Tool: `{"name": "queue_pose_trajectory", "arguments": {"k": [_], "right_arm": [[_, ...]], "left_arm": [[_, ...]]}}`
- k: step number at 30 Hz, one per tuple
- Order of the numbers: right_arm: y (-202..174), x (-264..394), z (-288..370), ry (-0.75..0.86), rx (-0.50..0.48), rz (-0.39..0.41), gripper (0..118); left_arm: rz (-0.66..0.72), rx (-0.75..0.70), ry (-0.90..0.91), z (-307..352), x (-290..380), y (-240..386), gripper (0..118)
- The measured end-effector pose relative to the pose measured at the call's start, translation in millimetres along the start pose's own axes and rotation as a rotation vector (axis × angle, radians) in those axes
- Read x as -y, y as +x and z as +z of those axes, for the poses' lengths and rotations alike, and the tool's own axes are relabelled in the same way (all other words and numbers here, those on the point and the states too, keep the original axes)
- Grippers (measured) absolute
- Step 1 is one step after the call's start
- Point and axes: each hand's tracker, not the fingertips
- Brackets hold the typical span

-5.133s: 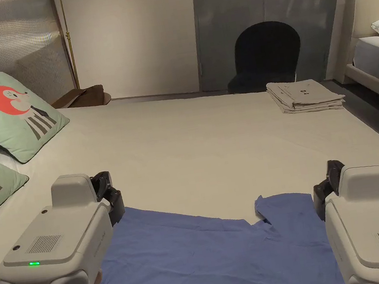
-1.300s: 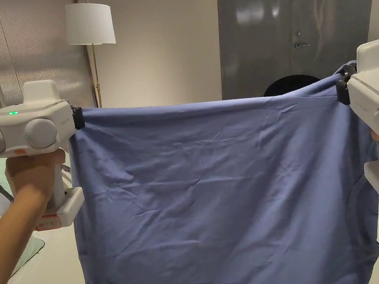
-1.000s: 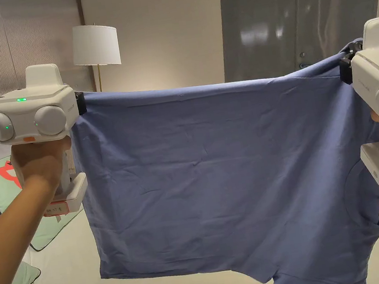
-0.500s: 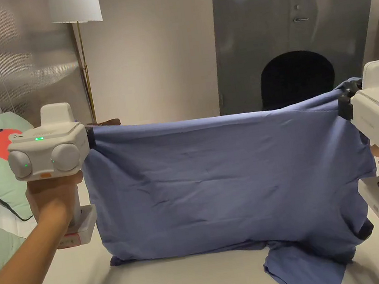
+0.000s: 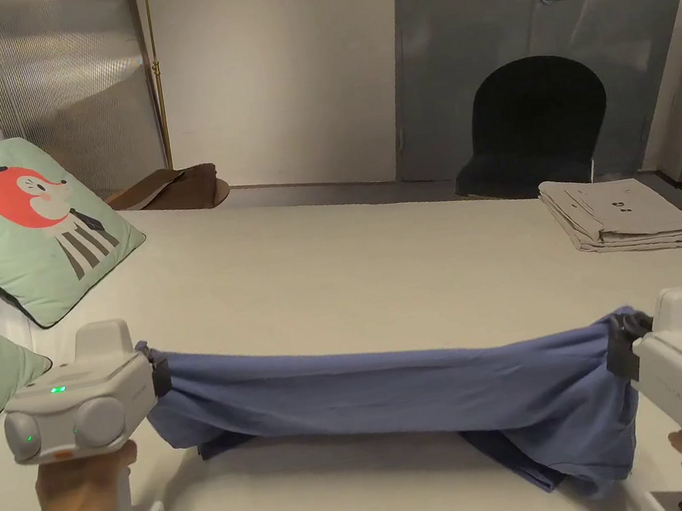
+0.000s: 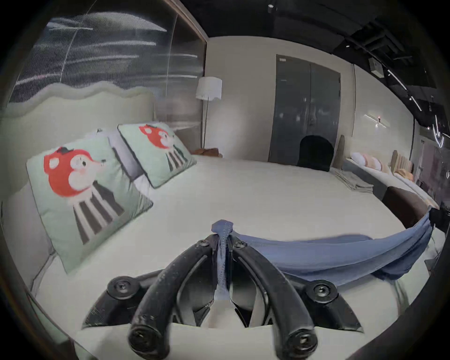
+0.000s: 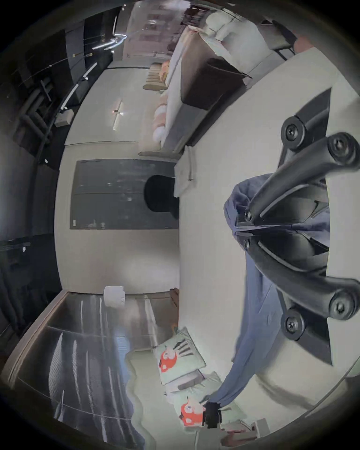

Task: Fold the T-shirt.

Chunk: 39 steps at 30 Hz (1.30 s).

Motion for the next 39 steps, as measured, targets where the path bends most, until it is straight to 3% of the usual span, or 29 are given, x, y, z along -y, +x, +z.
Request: {"name": "queue_pose_trajectory", "arguments": {"k": [3,19,25,34,36,37,39], "right_arm": [[-4,22,31,-0.051,-0.002,0.024,3],[-1,136,197,-0.244,-0.043,-0.069,3],[-1,183,227,-0.353,-0.032,-0.097,3],[2,229,221,-0.504,0.018,-0.146,3],[0,226,223,-0.502,0.018,-0.158,7],[-1,222,224,-0.502,0.018,-0.16,16],[-5,210,224,-0.506,0.017,-0.135,48]], "left_arm": [[0.006,0.009,-0.038,28,30,-12,2],[-0.007,0.028,-0.192,160,158,-69,2],[-0.029,0.002,-0.291,178,200,-77,2],[-0.044,-0.001,-0.383,183,227,-82,3],[-0.051,-0.005,-0.393,177,230,-82,16],[-0.055,-0.009,-0.396,177,228,-81,31],[-0.064,-0.032,-0.403,179,223,-77,70]]}}
